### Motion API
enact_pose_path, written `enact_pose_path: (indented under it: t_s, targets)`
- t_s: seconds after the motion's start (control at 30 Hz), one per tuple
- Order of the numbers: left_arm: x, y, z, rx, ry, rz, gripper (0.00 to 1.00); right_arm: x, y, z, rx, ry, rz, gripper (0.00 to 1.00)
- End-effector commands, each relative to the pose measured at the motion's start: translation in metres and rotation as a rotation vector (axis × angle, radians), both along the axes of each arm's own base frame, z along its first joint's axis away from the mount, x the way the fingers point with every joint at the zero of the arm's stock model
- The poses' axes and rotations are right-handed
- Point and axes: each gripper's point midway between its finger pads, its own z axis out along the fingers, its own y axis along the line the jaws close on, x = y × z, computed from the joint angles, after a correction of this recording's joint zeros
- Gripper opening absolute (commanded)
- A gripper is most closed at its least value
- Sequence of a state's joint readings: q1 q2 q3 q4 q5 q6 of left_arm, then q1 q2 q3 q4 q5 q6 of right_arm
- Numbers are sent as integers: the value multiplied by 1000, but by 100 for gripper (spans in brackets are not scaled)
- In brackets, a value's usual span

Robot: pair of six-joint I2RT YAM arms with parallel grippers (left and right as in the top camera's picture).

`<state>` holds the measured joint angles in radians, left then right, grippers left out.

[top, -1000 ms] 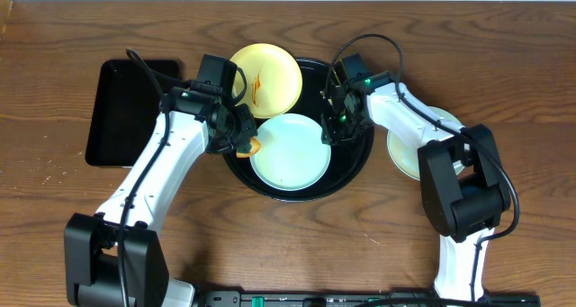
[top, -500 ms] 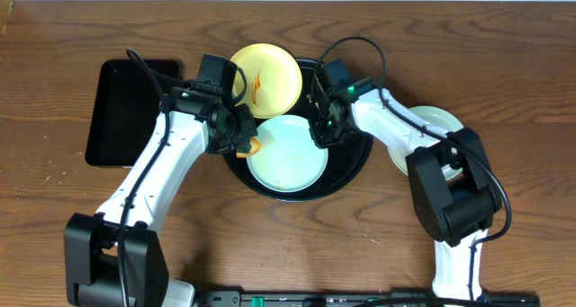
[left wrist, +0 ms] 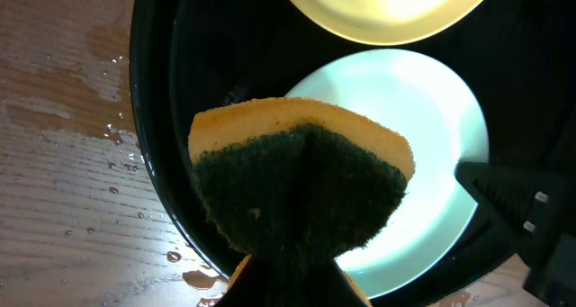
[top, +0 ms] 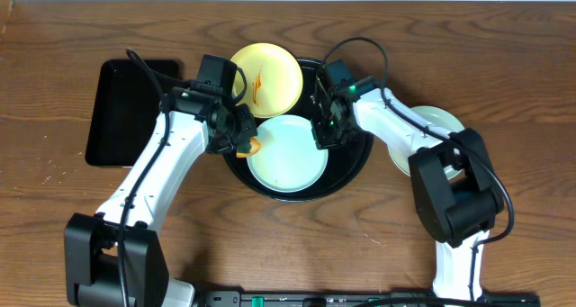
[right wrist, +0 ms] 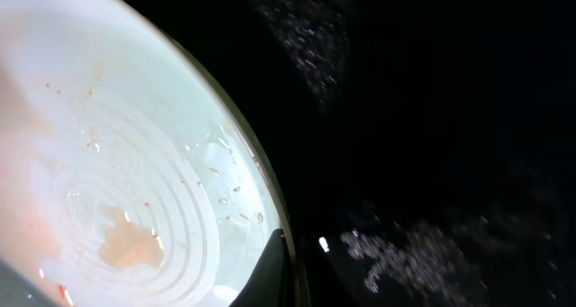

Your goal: Clean dirty plates on tray and stack at the side

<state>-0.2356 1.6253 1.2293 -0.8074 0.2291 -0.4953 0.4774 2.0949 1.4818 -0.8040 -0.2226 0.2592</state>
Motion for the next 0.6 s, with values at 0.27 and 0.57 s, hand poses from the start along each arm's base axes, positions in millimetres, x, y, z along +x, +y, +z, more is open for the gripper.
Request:
enact_pose_path:
  t_s: [0.27,0.57]
  targets:
    - [1,4,-3,19,2,-6,7,18,-22,69,34,-146,-45,1]
    - [1,4,-3,19,3,-6,7,16,-29,72,27,-138,-51,1]
